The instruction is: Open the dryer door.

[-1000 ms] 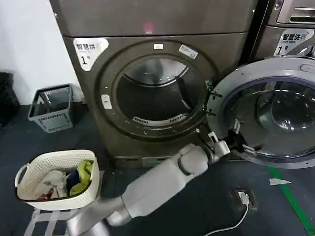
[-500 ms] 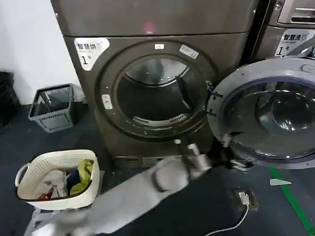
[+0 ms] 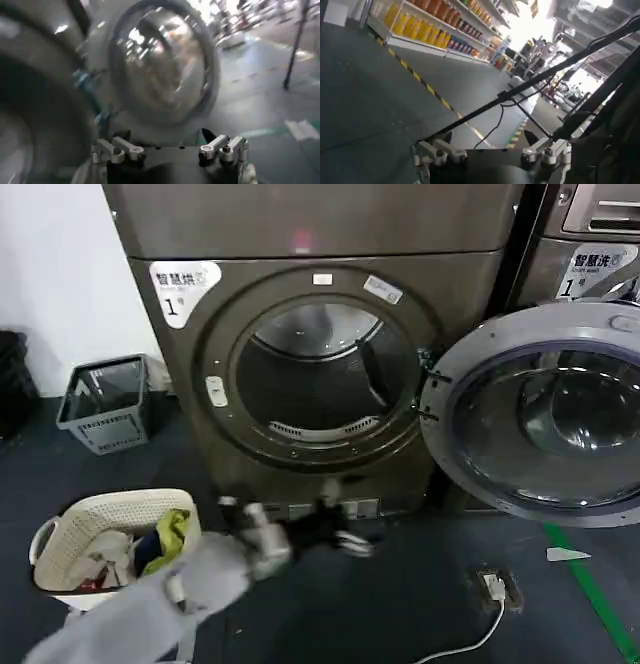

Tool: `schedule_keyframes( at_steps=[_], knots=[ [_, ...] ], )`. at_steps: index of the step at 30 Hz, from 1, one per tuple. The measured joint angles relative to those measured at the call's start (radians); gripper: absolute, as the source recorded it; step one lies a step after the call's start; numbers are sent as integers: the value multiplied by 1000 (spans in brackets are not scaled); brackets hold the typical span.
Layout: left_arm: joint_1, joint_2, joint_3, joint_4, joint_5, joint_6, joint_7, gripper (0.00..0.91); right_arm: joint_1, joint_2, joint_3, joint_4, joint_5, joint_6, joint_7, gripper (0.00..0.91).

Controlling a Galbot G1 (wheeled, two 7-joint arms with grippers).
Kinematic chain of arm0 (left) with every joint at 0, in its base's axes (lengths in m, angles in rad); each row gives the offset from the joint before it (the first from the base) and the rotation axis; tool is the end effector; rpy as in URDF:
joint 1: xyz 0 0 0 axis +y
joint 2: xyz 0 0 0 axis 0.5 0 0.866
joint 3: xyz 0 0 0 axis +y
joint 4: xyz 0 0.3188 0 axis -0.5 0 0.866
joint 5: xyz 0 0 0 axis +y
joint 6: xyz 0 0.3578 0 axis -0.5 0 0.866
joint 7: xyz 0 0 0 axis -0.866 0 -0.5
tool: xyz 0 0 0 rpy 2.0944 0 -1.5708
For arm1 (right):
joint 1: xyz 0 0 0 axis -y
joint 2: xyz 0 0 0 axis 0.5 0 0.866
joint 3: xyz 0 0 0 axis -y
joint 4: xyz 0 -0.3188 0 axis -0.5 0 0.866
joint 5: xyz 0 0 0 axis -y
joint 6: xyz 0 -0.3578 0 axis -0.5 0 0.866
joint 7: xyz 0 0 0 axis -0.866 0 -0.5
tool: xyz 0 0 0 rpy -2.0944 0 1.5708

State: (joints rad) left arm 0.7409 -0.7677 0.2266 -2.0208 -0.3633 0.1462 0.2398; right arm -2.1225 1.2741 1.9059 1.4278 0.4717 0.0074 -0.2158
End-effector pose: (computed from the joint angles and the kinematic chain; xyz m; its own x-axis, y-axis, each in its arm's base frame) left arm 0.3065 -0.0351 -0.1877 -0.5369 0.8277 0.1634 0.8076 0.4482 0.3834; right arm -0.1901 -0.4408 -0.1782 -0.3832 0.8992 0.2112 0.7080 0.4328 -0.5580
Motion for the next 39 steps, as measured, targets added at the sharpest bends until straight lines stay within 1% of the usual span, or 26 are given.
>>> schedule_keyframes(
  at_steps=[5, 9, 12, 14, 16, 25, 28, 31, 34, 37, 39],
  knots=[
    [201, 105, -227, -23, -35, -2, 15, 907, 0, 2, 1, 4, 3, -1, -4, 907],
    [310, 161, -348, -12, -45, -2, 38, 907, 0, 6, 3, 2, 7, 0, -11, 907],
    [381, 195, -428, 13, -64, 17, 42, 907, 0, 9, 4, 2, 11, 3, -18, 907],
    [423, 207, -482, 37, -93, 47, 42, 907, 2, 9, 4, 2, 12, 4, -21, 907],
    [460, 214, -534, 55, -131, 95, 39, 907, 6, 9, 4, 2, 13, 4, -23, 907],
    [594, 245, -731, 85, -273, 273, 23, 907, 11, 6, 4, 8, 28, 4, -37, 907],
    [636, 253, -796, 100, -294, 312, 22, 907, 15, 9, 5, 8, 28, 4, -40, 907],
    [649, 272, -840, 124, -315, 352, 20, 907, 15, 10, 5, 8, 28, 4, -44, 907],
    [650, 292, -864, 145, -374, 402, 7, 907, 15, 10, 5, 7, 28, 6, -46, 907],
    [650, 312, -884, 157, -436, 493, -13, 907, 15, 13, 3, 8, 28, 6, -48, 907],
    [649, 326, -888, 167, -463, 538, -19, 907, 17, 16, -2, 11, 28, 6, -49, 907]
  ],
)
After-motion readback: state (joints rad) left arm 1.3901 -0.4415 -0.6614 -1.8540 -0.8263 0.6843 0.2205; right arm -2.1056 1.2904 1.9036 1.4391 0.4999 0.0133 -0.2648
